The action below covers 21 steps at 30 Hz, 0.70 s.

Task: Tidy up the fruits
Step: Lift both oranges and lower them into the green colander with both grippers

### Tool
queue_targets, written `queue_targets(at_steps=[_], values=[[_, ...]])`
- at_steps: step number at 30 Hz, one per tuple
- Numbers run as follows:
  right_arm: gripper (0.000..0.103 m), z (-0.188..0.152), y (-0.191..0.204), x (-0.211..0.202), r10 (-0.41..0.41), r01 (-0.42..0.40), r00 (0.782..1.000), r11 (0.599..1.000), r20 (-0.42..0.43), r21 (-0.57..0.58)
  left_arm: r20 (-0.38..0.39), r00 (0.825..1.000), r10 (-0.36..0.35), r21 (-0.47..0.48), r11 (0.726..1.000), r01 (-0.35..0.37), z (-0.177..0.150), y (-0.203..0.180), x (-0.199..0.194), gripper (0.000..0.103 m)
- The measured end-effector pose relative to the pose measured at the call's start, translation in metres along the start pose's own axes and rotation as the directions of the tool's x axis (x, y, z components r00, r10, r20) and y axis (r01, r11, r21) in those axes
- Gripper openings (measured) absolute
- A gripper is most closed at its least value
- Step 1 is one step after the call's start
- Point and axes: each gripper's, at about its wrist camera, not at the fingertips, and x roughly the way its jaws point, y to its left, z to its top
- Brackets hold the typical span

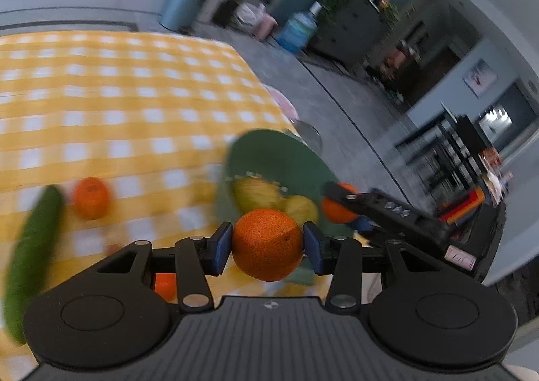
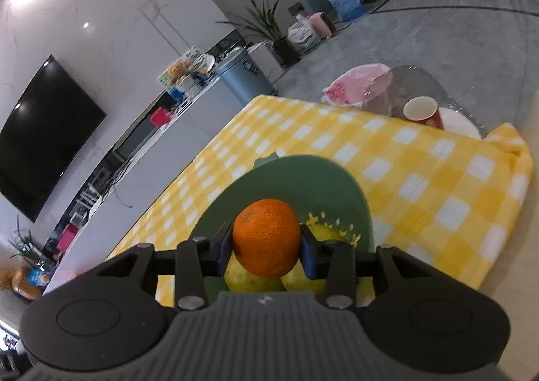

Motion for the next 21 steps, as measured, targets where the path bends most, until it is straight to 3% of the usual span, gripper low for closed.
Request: queue_targets(at_steps=[6, 8, 13, 17, 21], values=[[0.038, 0.000, -0.007, 0.006, 0.039, -0.039, 0.999, 0.999, -0.026, 0.001, -0.085, 0.996, -0.015, 0.025, 1.000, 0.017, 0.002, -0.021, 0.053, 0.051], [0.039, 0.000, -0.007, 0.006, 0.051, -0.053, 0.995, 0.998, -0.082, -0.028, -0.098, 0.995, 0.000, 0.025, 1.000, 0.002, 0.002, -0.021, 0.065, 0.051], [0.040, -0.002, -0.002, 0.003, 0.024, -0.037, 0.985, 0.997, -0.173, -0.073, -0.112, 0.993, 0.042, 0.043, 0.998, -0.037, -0.001, -0.016, 0.073, 0.051], [0.042, -0.002, -0.011, 0.010, 0.020, -0.027, 0.978, 0.999, -0.207, -0.034, -0.097, 0.994, 0.055, 0.046, 0.998, -0.051, -0.001, -0.016, 0.072, 0.052], [0.044, -0.003, -0.013, 0.010, 0.028, -0.031, 0.977, 0.999, -0.213, -0.011, -0.065, 0.996, 0.068, 0.078, 0.995, -0.063, -0.001, -0.019, 0.061, 0.068]])
